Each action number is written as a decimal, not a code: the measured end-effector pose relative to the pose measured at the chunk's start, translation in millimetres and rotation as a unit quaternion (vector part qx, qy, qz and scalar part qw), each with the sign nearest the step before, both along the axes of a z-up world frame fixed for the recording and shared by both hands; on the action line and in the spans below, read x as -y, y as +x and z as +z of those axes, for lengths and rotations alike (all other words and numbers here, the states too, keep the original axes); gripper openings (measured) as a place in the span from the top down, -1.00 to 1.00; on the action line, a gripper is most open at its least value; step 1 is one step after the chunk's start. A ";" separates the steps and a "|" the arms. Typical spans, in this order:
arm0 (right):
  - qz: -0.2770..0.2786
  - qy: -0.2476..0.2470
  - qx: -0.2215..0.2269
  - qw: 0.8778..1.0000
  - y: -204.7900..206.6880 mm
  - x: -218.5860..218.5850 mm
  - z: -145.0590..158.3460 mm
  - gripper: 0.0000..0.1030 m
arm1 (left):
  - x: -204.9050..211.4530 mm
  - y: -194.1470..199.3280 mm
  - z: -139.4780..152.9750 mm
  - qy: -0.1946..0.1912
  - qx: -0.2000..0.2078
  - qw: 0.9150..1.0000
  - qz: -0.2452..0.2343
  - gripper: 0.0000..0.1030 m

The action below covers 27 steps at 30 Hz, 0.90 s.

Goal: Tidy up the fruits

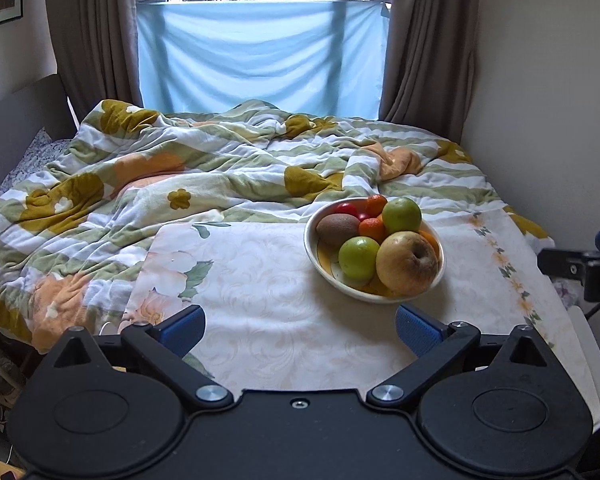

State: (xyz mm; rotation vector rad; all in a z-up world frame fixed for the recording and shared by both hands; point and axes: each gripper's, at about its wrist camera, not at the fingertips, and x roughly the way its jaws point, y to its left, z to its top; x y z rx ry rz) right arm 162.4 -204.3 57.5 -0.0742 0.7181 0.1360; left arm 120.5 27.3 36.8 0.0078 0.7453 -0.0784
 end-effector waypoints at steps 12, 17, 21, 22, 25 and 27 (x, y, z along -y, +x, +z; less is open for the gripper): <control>-0.052 -0.001 -0.028 0.998 -61.7 -1.4 -15.2 -1.00 | -7.7 -34.9 -0.4 0.010 0.010 1.000 -0.012 -1.00; -0.060 -0.001 -0.027 0.998 -67.4 -2.0 -14.2 -1.00 | -8.7 -40.1 1.2 0.014 0.017 1.000 -0.017 -1.00; -0.065 0.001 -0.029 0.997 -71.5 -1.8 -14.0 -1.00 | -9.2 -40.3 0.9 0.013 0.017 1.000 -0.017 -1.00; -0.066 0.004 -0.030 0.997 -72.0 -2.1 -14.2 -1.00 | -9.5 -40.4 0.8 0.013 0.016 1.000 -0.017 -1.00; -0.069 0.007 -0.033 0.997 -72.5 -2.5 -15.4 -1.00 | -11.4 -41.9 0.6 0.013 0.015 1.000 -0.019 -1.00; -0.069 0.008 -0.033 0.997 -72.7 -3.0 -15.8 -1.00 | -11.3 -41.5 0.3 0.013 0.015 1.000 -0.019 -1.00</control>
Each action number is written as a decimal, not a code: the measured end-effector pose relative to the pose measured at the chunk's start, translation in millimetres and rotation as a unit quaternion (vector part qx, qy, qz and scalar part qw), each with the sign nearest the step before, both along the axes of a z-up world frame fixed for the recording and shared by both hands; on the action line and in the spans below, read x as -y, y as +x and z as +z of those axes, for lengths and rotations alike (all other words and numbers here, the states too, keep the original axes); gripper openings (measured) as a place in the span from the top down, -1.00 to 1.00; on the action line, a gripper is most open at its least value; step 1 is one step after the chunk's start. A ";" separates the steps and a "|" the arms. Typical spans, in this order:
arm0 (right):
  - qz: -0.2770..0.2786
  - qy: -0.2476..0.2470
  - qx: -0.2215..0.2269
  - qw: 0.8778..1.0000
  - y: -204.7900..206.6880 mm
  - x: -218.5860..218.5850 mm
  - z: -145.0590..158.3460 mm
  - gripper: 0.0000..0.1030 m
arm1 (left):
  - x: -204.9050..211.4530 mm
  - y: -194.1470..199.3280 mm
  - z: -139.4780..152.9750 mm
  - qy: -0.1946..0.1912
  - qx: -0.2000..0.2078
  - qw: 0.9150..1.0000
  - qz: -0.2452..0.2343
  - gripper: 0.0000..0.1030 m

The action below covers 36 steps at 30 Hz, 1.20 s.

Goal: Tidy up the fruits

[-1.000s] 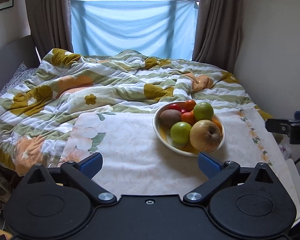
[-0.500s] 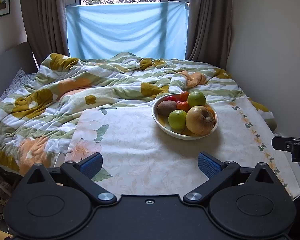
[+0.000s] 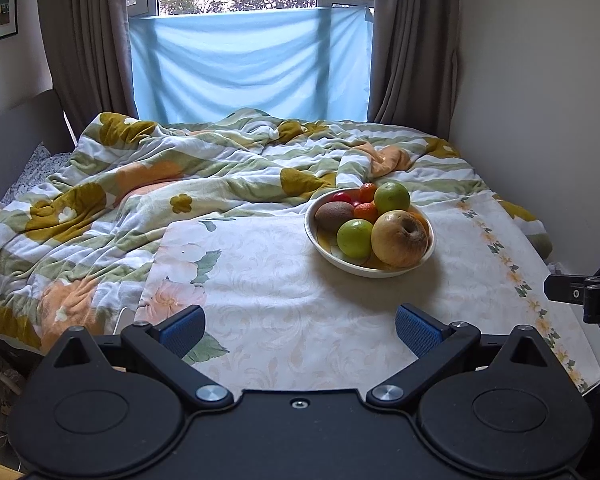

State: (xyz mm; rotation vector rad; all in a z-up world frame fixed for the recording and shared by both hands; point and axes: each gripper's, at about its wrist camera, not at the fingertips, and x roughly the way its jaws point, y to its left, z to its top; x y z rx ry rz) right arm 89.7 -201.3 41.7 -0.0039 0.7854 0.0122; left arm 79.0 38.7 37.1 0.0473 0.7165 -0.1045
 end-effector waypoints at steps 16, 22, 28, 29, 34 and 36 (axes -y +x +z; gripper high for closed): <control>-0.002 0.012 -0.004 1.000 -0.1 0.9 -2.4 -1.00 | 0.9 1.3 0.4 0.006 0.006 1.000 0.000 -1.00; -0.003 0.014 -0.007 1.000 0.8 0.7 -3.6 -1.00 | -0.4 1.7 0.7 0.006 0.006 1.000 0.000 -1.00; -0.003 0.014 -0.007 1.000 0.6 0.3 -3.9 -1.00 | -0.4 1.6 0.3 0.007 0.007 1.000 -0.001 -1.00; -0.004 0.014 -0.007 1.000 0.9 0.7 -4.2 -1.00 | -0.5 1.6 0.3 0.007 0.007 1.000 -0.001 -1.00; -0.003 0.014 -0.007 1.000 0.9 1.4 -4.1 -1.00 | -0.1 1.2 0.3 0.006 0.008 1.000 -0.001 -1.00; -0.004 0.014 -0.007 1.000 0.9 1.2 -4.0 -1.00 | 0.3 1.1 0.2 0.007 0.008 1.000 -0.002 -1.00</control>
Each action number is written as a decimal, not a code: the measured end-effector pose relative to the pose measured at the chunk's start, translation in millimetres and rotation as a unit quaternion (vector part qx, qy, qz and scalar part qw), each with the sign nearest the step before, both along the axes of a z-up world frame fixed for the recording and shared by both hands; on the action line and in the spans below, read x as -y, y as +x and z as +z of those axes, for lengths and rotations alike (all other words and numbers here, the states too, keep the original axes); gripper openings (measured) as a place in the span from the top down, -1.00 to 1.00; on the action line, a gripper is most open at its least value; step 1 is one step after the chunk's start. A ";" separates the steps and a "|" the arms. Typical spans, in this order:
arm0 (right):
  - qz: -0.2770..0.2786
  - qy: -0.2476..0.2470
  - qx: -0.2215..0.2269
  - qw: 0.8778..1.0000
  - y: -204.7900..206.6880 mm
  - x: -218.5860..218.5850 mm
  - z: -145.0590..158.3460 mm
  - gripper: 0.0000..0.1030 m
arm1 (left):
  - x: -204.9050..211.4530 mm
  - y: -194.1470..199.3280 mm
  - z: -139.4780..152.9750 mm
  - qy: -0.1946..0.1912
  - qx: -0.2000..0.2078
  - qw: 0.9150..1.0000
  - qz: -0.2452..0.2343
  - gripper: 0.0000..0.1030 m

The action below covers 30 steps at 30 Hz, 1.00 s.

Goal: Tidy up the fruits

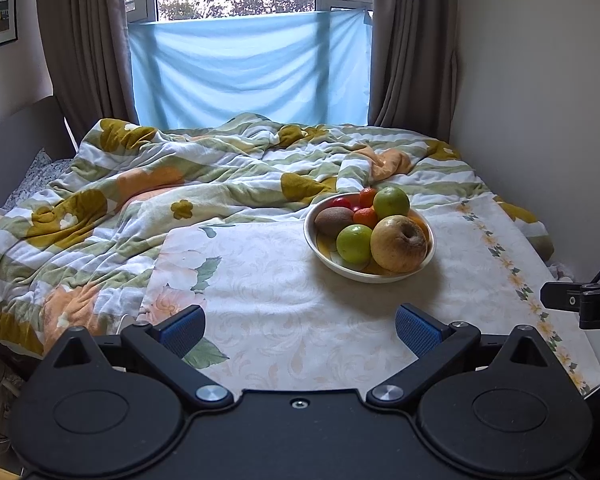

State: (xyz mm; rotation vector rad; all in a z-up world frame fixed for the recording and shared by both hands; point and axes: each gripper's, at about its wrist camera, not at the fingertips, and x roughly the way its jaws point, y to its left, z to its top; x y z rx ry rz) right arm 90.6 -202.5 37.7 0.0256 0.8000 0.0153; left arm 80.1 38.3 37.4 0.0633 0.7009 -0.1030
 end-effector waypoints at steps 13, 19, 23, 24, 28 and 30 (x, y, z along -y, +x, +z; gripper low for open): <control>-0.002 0.002 -0.001 1.000 0.1 0.3 -0.5 -1.00 | 1.7 -0.2 -0.3 0.000 0.001 1.000 -0.001 -1.00; -0.002 0.001 0.000 1.000 -0.2 1.0 0.0 -1.00 | 3.3 -0.9 0.4 0.007 0.005 1.000 0.007 -1.00; -0.002 0.001 0.001 1.000 -0.8 0.6 -0.1 -1.00 | 4.7 -1.3 3.3 0.011 0.015 1.000 0.013 -1.00; -0.003 0.001 0.001 1.000 -0.1 1.3 0.4 -1.00 | 4.5 -1.3 3.6 0.010 0.016 1.000 0.015 -1.00; -0.003 0.002 0.001 1.000 -0.2 1.7 0.4 -1.00 | 2.1 -2.2 3.1 0.001 0.015 1.000 0.017 -1.00; -0.003 0.002 0.001 1.000 -0.1 1.9 0.4 -1.00 | 1.3 -4.0 3.2 -0.001 0.018 1.000 0.014 -1.00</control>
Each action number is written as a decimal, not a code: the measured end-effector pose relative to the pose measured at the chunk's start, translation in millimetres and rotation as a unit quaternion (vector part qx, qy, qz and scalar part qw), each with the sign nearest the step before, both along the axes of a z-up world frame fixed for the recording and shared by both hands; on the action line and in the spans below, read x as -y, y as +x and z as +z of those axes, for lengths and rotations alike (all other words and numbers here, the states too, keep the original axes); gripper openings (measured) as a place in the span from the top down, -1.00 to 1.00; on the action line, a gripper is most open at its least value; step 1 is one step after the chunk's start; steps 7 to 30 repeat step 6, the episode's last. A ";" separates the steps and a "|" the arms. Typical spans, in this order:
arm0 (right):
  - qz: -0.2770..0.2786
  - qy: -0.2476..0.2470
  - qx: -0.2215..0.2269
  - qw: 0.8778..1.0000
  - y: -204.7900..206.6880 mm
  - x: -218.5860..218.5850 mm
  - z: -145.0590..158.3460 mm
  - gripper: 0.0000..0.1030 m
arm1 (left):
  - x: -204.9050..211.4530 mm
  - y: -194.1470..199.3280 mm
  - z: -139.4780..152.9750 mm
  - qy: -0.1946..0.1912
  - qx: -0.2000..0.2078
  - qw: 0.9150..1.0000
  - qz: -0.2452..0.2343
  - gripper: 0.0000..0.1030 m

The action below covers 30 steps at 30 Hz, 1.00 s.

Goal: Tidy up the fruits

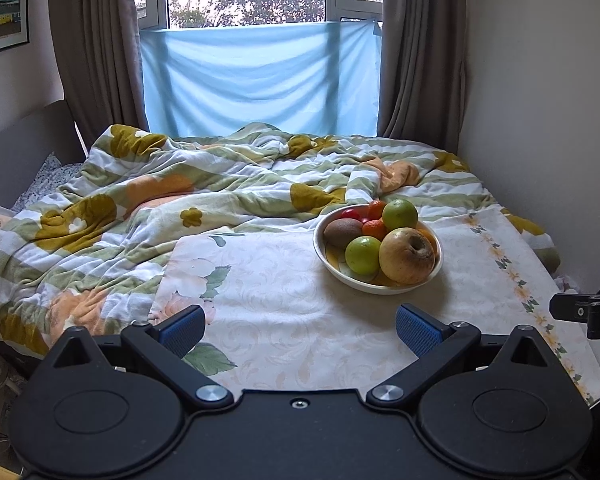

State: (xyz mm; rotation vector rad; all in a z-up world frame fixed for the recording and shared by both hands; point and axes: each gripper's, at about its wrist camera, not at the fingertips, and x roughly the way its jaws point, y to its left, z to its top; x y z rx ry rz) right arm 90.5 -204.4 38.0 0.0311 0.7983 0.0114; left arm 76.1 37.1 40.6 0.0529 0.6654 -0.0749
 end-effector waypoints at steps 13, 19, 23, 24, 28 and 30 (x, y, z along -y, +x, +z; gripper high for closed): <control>-0.004 0.004 -0.002 1.000 -0.2 2.2 0.3 -1.00 | -0.2 -5.3 1.6 0.004 0.011 1.000 -0.006 -1.00; -0.004 0.004 -0.002 1.000 -0.2 2.2 0.3 -1.00 | -0.2 -5.3 1.6 0.004 0.011 1.000 -0.006 -1.00; -0.004 0.004 -0.002 1.000 -0.2 2.2 0.3 -1.00 | -0.2 -5.3 1.6 0.004 0.011 1.000 -0.006 -1.00; -0.004 0.004 -0.002 1.000 -0.2 2.2 0.3 -1.00 | -0.2 -5.3 1.6 0.004 0.011 1.000 -0.006 -1.00; -0.004 0.004 -0.002 1.000 -0.2 2.2 0.3 -1.00 | -0.2 -5.3 1.6 0.004 0.011 1.000 -0.006 -1.00; -0.004 0.004 -0.002 1.000 -0.2 2.2 0.3 -1.00 | -0.2 -5.3 1.6 0.004 0.011 1.000 -0.006 -1.00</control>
